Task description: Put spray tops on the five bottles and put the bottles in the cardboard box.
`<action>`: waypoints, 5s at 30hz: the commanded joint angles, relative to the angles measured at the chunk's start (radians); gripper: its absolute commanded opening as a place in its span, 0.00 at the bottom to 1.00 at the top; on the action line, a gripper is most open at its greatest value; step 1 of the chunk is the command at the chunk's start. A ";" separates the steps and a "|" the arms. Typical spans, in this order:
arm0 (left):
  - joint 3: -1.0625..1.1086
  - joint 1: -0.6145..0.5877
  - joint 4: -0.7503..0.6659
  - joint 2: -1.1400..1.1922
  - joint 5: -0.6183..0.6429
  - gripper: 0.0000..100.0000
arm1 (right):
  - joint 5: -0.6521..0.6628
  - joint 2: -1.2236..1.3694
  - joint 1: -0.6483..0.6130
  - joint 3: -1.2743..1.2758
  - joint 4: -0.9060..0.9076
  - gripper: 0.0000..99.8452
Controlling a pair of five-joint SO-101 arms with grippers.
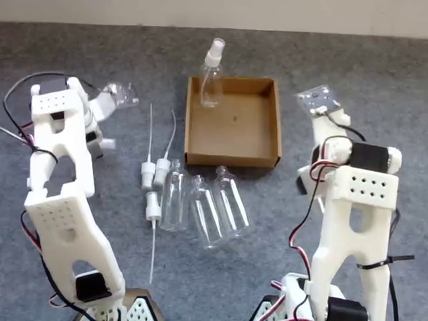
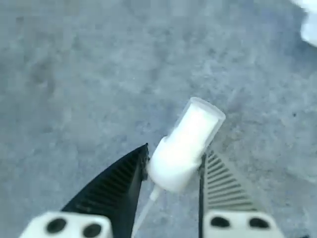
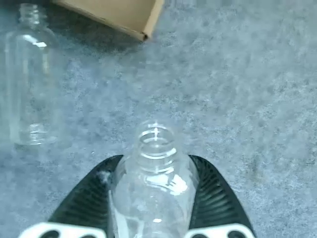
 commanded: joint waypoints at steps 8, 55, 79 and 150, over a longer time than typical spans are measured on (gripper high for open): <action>-0.041 0.050 0.123 -0.013 0.850 0.08 | -0.049 -0.035 -0.065 -0.016 0.028 0.00; -0.211 0.108 0.170 0.054 0.755 0.02 | -0.060 -0.035 -0.082 -0.062 0.027 0.00; -0.380 0.499 0.284 -0.898 1.387 0.01 | -0.310 -0.596 -0.555 0.579 -0.710 0.00; 0.228 0.969 -0.319 -1.122 1.464 0.01 | -0.425 -1.302 -0.581 1.125 -0.892 0.00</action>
